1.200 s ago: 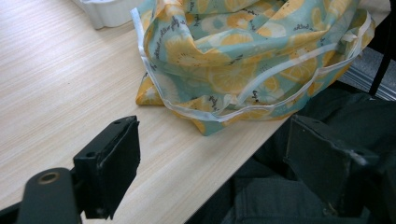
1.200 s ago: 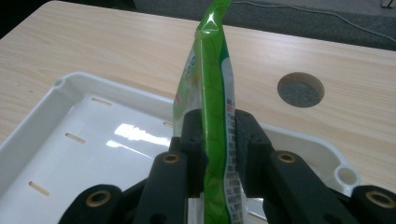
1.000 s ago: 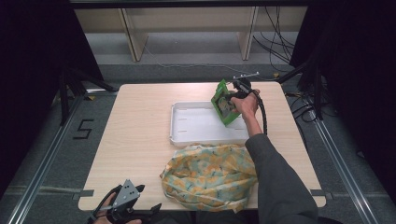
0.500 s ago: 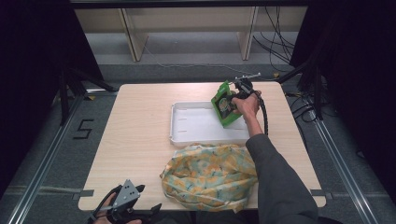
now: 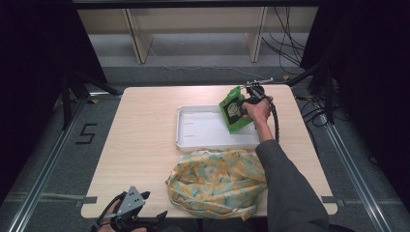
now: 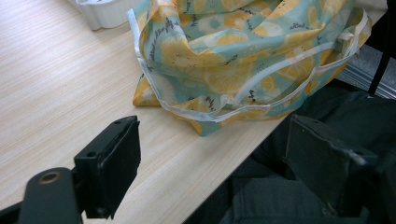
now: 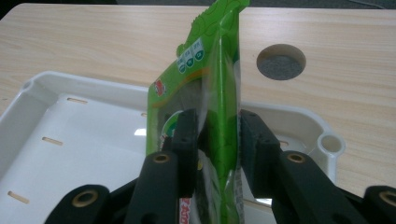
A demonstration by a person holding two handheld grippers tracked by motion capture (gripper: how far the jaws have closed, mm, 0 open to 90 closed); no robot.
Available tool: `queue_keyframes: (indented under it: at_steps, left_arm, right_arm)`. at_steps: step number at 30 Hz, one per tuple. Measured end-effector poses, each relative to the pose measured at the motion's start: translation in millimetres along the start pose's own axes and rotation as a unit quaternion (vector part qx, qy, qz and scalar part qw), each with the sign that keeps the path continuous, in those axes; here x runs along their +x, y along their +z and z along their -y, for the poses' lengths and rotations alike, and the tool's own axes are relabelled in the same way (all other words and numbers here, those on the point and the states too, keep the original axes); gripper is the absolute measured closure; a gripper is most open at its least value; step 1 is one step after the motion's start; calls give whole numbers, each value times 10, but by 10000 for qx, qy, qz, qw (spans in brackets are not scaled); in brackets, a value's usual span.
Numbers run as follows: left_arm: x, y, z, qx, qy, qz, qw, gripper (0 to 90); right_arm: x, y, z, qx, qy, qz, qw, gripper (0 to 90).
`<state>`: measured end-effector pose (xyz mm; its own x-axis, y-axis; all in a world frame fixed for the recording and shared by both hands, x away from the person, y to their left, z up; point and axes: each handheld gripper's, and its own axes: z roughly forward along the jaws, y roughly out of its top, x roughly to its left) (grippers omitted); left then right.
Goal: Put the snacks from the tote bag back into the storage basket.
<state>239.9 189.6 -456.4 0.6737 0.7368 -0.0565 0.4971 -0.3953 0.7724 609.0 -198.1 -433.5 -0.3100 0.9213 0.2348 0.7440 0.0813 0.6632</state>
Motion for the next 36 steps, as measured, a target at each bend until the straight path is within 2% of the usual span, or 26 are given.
queue_keyframes:
  at_steps: [1, 2, 3, 4, 5, 6, 8, 9, 10, 11, 14, 16, 17, 21, 22, 23, 24, 25, 26, 27, 29, 30, 31, 33, 35, 36]
  left_arm:
    - [0, 1, -1, 1, 2, -4, 10000, 175]
    - [-1, 1, -1, -4, -2, 2, 10000, 175]
    - [-1, 1, -1, 2, 4, -2, 10000, 175]
    - [1, 0, 0, 11, 2, 18, 10000, 176]
    - [1, 0, 0, 10, 1, 13, 10000, 176]
    - [0, 0, -1, 3, 4, -6, 10000, 177]
    - [0, 0, 1, -4, 4, 0, 10000, 177]
    - [1, 0, 0, 6, 2, 16, 10000, 177]
    - [-2, 0, -1, 3, -7, 42, 10000, 176]
    - [0, 1, -1, 6, 12, -8, 10000, 177]
    - [-3, 2, 0, -1, 8, 47, 10000, 177]
    - [9, -2, -5, 7, 95, 34, 9999, 177]
    - [2, 1, 1, 10, 4, 14, 10000, 177]
    - [-2, 1, -1, 0, 8, 46, 10000, 177]
    - [-2, 1, -1, 3, 13, 47, 10000, 177]
    - [-1, 1, -2, 3, 17, 42, 10000, 177]
    - [0, 1, -3, 3, 17, 40, 10000, 177]
    - [0, 1, -4, 2, 22, 41, 10000, 177]
    - [1, 0, -3, 4, 25, 43, 10000, 177]
    - [0, 0, -2, 4, 13, 41, 10000, 177]
    - [0, 1, -3, -6, 18, 26, 10000, 177]
    - [1, 0, -2, -3, 14, 29, 10000, 177]
    - [2, 0, -1, -3, 6, 39, 10000, 177]
    - [5, -1, -2, 3, 15, -13, 10000, 177]
    - [12, -4, -2, 37, 53, -27, 10000, 177]
    - [14, -4, -2, 44, 58, -34, 10000, 177]
  right_arm:
    - [-13, 9, 13, -52, -27, 20, 10000, 701]
    - [-15, 21, 22, -41, 83, 4, 10000, 700]
    - [-20, 45, 37, -215, 124, -22, 9997, 699]
    - [-48, 15, 29, 20, 100, -68, 9999, 699]
    - [-57, 25, 37, -41, 149, -94, 9998, 698]
    - [-62, 14, 38, 56, 181, -46, 9998, 698]
    - [-95, 21, 45, -1, 53, -44, 10000, 697]
    - [-93, 24, 44, -7, 115, -35, 9999, 696]
    - [-51, 34, 55, -89, 385, 4, 9992, 694]
    - [-88, 24, 47, 18, 220, -32, 9998, 692]
    - [-87, 42, 58, 47, 324, 1, 9995, 709]
    - [-113, 49, 76, 39, 296, -8, 9996, 712]
    - [-126, 52, 83, 56, 293, 41, 9995, 712]
    - [-155, 70, 113, 57, 409, -3, 9991, 712]
    - [-117, 67, 118, 49, 633, 43, 9980, 712]
    - [-168, 77, 118, -70, 340, 55, 9994, 712]
    - [-182, 70, 113, -28, 270, 31, 9996, 711]
    - [-187, 79, 117, -162, 294, -107, 9994, 711]
    - [-184, 46, 105, -5, 231, 5, 9997, 711]
    - [-156, 34, 100, -3, 398, -12, 9992, 711]
    - [-149, 21, 93, -65, 405, -103, 9991, 709]
    - [-163, 5, 87, -103, 266, -46, 9996, 705]
    - [-156, -5, 82, -58, 259, 15, 9996, 703]
    - [-190, -18, 75, -178, -43, 30, 9998, 698]
    - [-184, -36, 70, -211, -62, -8, 9998, 692]
    - [-183, -50, 64, -236, -180, -19, 9996, 687]
